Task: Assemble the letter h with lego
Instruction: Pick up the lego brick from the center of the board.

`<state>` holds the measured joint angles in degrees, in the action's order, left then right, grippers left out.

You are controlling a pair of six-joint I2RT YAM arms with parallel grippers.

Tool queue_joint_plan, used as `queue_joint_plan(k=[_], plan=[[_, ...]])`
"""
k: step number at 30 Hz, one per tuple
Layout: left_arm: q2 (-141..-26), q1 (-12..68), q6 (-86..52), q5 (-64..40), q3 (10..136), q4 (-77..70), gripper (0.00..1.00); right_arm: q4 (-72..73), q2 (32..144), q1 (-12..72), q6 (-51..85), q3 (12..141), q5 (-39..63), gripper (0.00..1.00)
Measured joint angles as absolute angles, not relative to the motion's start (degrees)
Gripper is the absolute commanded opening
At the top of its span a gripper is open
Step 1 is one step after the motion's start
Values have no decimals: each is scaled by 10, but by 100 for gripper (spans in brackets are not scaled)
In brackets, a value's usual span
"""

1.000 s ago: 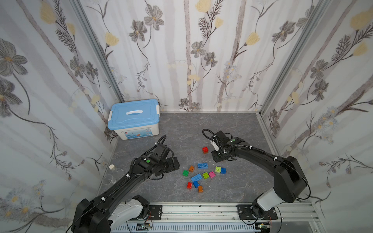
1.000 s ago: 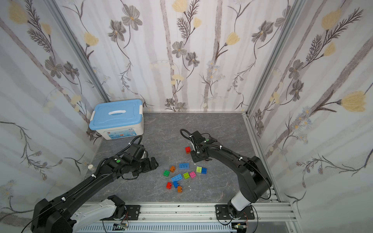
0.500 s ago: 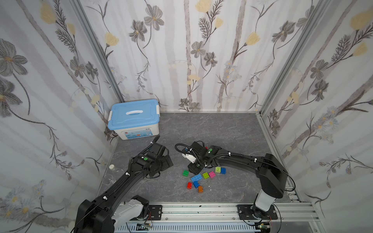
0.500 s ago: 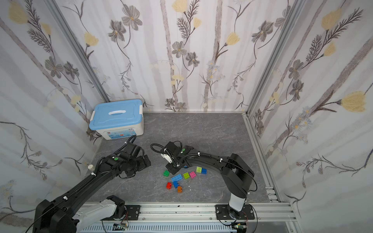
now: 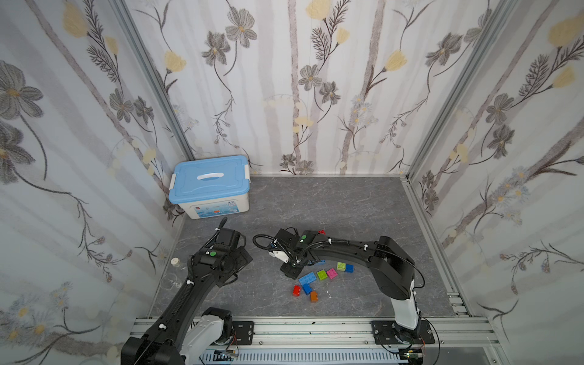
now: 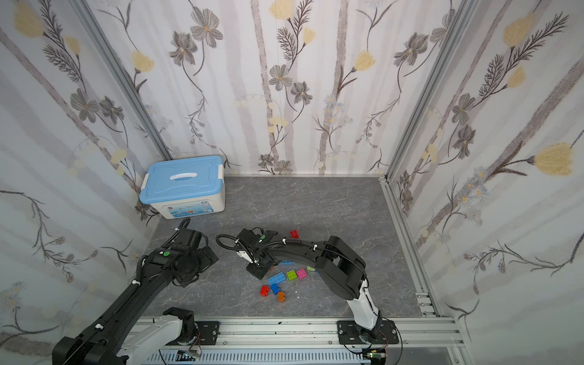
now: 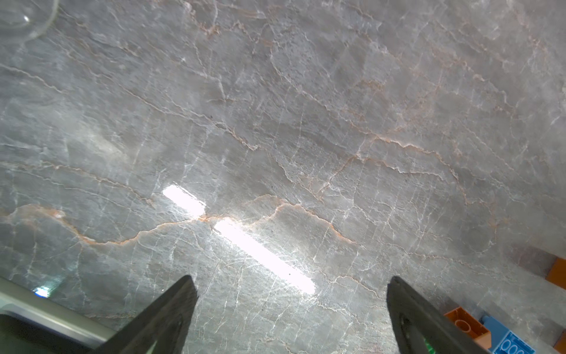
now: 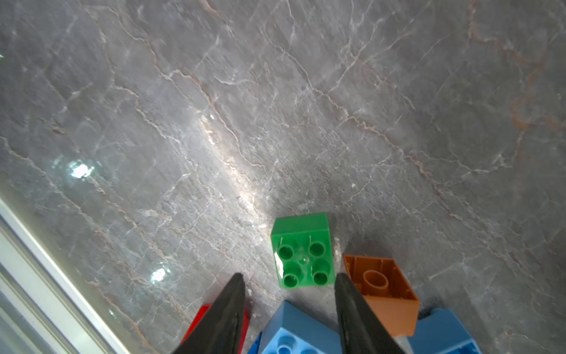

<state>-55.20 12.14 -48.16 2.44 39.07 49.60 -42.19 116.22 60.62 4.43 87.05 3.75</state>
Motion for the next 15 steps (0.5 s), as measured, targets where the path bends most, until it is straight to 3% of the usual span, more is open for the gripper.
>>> queue_joint_plan(k=[6, 15], plan=[[-546, 114, -483, 28, 390, 499, 100, -425, 1185, 607, 45, 877, 28, 45], [-543, 113, -483, 28, 388, 499, 100, -420, 1202, 607, 64, 882, 26, 32]])
